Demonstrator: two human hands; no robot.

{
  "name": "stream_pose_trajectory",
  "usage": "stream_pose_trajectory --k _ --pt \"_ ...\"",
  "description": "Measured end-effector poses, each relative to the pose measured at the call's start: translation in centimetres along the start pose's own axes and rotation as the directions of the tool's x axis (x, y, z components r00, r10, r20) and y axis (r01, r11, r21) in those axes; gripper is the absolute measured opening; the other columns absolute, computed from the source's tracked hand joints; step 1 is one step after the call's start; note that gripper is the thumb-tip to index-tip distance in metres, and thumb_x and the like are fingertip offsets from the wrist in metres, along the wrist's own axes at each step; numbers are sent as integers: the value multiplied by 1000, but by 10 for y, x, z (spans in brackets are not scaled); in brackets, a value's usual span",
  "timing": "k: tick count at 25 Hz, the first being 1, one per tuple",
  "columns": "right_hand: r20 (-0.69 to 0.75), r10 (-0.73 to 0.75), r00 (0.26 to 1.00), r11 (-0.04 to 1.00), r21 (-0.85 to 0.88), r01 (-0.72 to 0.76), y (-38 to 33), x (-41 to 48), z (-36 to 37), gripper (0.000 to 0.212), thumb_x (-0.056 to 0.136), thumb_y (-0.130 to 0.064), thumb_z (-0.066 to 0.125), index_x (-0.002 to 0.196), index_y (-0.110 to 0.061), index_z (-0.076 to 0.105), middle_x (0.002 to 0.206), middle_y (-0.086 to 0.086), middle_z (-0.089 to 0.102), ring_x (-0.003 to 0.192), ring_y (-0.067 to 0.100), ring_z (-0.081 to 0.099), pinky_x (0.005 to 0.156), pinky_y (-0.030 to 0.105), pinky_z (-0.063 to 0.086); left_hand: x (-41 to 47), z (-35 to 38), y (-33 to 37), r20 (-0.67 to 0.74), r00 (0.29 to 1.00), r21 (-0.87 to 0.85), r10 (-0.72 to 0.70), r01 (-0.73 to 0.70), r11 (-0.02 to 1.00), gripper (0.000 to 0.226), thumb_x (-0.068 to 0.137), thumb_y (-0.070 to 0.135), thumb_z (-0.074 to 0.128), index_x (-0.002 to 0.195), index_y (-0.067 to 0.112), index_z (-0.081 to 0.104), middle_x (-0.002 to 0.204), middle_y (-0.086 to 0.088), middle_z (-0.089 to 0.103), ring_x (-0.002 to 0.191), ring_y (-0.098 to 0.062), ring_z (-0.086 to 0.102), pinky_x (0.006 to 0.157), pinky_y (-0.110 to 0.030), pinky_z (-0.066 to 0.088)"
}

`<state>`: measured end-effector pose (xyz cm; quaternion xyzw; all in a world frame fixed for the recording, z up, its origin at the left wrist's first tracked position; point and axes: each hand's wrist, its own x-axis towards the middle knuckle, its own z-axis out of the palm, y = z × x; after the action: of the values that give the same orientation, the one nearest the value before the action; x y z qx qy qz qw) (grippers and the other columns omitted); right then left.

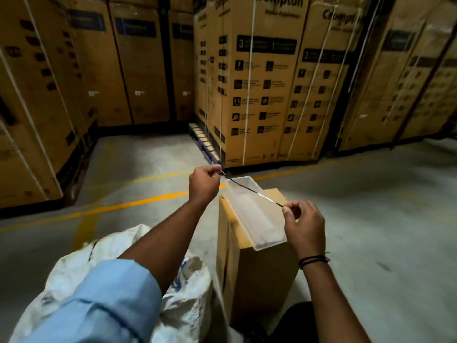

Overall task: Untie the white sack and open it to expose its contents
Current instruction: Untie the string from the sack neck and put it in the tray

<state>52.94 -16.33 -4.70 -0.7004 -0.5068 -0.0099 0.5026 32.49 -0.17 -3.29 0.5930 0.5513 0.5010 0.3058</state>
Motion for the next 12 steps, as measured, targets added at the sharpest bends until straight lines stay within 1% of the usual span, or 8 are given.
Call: stream_pose_trajectory --k 2,4,5,7,8,10,12 --pt "-48 77 996 997 -1 -78 6 -1 10 12 88 -16 66 83 -26 62 88 -2 60 85 21 59 73 30 49 11 27 5 94 995 -57 -35 41 998 37 89 4 62 123 15 73 116 -3 76 110 -19 70 100 -45 56" --pt "-59 128 990 991 -42 -130 15 -2 22 19 86 -21 66 78 -35 54 87 -6 61 87 21 59 75 38 53 18 44 7 151 988 -71 -44 56 996 45 91 0 62 134 13 66 127 -4 71 118 -19 66 106 -45 52" --pt "-47 136 990 986 -91 -140 19 -3 28 18 84 -24 65 76 -36 53 86 -6 62 88 22 58 77 41 52 22 49 6 175 983 -80 -46 61 995 48 92 -3 60 138 12 62 133 -5 67 124 -20 63 109 -43 49" --pt "0 150 989 962 -229 -146 26 -6 41 9 82 -27 64 76 -32 60 87 -4 66 91 25 57 81 42 49 30 57 0 228 973 -70 -39 56 996 54 92 -10 55 142 10 57 140 -5 62 131 -20 57 113 -39 44" --pt "14 150 989 944 -301 -139 28 -6 49 5 82 -27 64 77 -29 65 88 -3 68 93 26 56 83 40 46 35 62 -4 247 969 -35 -32 42 998 55 92 -11 53 141 12 58 140 -3 63 131 -19 56 112 -36 45" --pt "8 128 992 904 -413 -113 27 -4 61 7 81 -28 64 78 -27 70 86 -4 69 94 25 54 84 39 39 39 73 -13 277 961 50 -23 9 999 54 91 -9 55 138 16 62 136 1 65 129 -18 56 106 -29 46" --pt "-16 117 993 882 -457 -111 27 4 73 9 80 -28 64 77 -25 72 84 -4 69 94 24 50 85 40 33 41 85 -20 284 958 89 -36 11 996 51 91 -5 59 137 16 62 137 0 65 130 -18 55 102 -27 45"
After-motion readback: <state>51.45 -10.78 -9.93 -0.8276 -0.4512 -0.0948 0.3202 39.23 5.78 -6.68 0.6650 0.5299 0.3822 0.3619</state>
